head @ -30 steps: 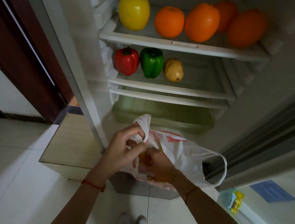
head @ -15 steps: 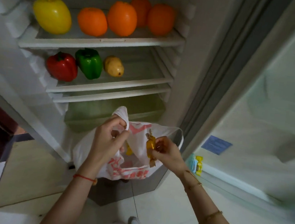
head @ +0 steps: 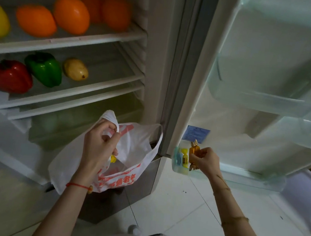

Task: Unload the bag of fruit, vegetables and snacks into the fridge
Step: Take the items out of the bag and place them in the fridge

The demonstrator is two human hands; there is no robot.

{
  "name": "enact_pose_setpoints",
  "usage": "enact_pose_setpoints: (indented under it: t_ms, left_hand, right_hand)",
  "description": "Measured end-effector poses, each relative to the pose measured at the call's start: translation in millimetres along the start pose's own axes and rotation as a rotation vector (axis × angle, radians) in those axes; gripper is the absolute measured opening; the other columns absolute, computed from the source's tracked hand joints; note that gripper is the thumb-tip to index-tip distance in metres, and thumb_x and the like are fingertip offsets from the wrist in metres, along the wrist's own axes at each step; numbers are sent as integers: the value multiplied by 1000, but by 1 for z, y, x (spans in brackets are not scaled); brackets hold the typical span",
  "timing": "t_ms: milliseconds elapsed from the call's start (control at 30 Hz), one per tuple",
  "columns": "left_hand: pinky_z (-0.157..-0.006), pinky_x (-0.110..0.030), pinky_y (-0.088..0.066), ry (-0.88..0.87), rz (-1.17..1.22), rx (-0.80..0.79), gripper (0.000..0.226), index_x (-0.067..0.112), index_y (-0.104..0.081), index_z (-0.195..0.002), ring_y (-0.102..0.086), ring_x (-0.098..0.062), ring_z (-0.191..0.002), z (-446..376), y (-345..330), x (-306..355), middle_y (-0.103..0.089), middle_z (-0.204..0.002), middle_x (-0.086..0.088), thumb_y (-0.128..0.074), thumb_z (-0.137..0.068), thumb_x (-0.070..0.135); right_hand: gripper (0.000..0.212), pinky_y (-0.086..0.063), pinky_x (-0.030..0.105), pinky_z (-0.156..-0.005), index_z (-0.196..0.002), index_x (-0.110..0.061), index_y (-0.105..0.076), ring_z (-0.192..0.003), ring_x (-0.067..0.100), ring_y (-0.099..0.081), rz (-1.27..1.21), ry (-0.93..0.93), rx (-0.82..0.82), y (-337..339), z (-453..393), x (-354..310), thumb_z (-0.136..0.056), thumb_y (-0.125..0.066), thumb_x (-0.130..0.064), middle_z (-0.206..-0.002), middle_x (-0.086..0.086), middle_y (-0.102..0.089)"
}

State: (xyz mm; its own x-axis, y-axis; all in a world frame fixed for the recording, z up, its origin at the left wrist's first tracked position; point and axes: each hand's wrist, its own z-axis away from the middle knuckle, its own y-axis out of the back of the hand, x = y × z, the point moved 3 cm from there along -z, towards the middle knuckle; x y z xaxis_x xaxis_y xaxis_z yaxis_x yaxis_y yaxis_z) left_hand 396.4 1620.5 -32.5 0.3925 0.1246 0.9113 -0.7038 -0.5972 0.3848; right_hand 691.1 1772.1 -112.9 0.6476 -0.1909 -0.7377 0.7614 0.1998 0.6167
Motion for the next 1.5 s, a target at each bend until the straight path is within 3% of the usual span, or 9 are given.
enact_pose_setpoints:
  t_ms: [367, 533, 667, 800, 900, 1033, 1167, 1367, 1500]
  left_hand:
    - [-41, -20, -44, 33, 15, 69, 12, 12, -59, -82, -51, -11, -36, 13, 28, -10, -56, -47, 4, -64, -88, 4]
    - [-41, -22, -43, 45, 31, 122, 16, 15, -59, -79, -49, -9, -37, 20, 43, -16, -53, -56, 1, -66, -88, 3]
    - [-41, -22, -41, 43, 55, 158, 14, 10, -57, -78, -48, -11, -36, 27, 54, -17, -52, -54, 3, -68, -85, 7]
    - [-42, -26, -41, 41, 72, 143, 11, 11, -56, -76, -50, -15, -35, 35, 62, -20, -54, -51, 3, -64, -81, 17]
    - [-43, -27, -40, 35, 96, 125, 8, 8, -55, -75, -51, -17, -34, 43, 66, -21, -52, -53, -1, -61, -79, 12]
    - [-42, -29, -41, 34, 117, 106, 14, 18, -54, -72, -52, -19, -34, 50, 71, -23, -56, -66, 2, -62, -79, 10]
    - [-42, -34, -44, 45, 100, 131, 18, 25, -52, -72, -55, -21, -36, 52, 77, -26, -62, -86, -14, -63, -80, 12]
    - [-44, -32, -42, 21, 56, 158, 11, 16, -54, -74, -55, -26, -42, 48, 80, -35, -57, -80, -5, -61, -81, 11]
    - [-46, -29, -40, 11, 55, 170, 13, 17, -55, -75, -53, -33, -49, 41, 80, -40, -55, -78, 4, -61, -82, 8]
  right_hand:
    - [16, -41, 30, -64, -85, -3, -62, -75, 24, -56, 331, -59, -41, -45, -44, 18, -83, -66, -18, -85, 13, -63]
    - [19, -40, 29, -56, -76, -6, -58, -66, 31, -57, 361, 159, 160, -38, -8, -22, -89, -57, -19, -74, 12, -62]
    - [31, -40, 27, -47, -65, -14, -50, -50, 26, -53, 349, 583, 268, -59, 40, -74, -91, -59, -27, -59, 6, -60]
    - [23, -38, 24, -49, -73, -15, -57, -53, 16, -54, 321, 952, -96, -120, 55, -111, -93, -60, -26, -67, 2, -64]
    - [14, -54, 35, -68, -93, -16, -67, -76, 22, -66, 415, 946, -439, -178, 43, -120, -93, -57, -26, -92, 2, -71]
    - [25, -48, 33, -88, -116, -10, -65, -103, 30, -64, 595, 908, -687, -237, 23, -122, -94, -57, -15, -119, 11, -67]
    - [29, -48, 41, -97, -121, -9, -62, -112, 33, -60, 775, 870, -734, -262, 2, -116, -96, -48, -14, -125, 15, -63]
    - [28, -52, 40, -89, -119, -8, -58, -110, 32, -61, 911, 835, -622, -275, -15, -117, -96, -43, -7, -123, 14, -61]
    - [30, -53, 36, -78, -108, -9, -64, -100, 31, -65, 816, 763, -570, -286, -19, -121, -101, -39, -23, -114, 11, -67]
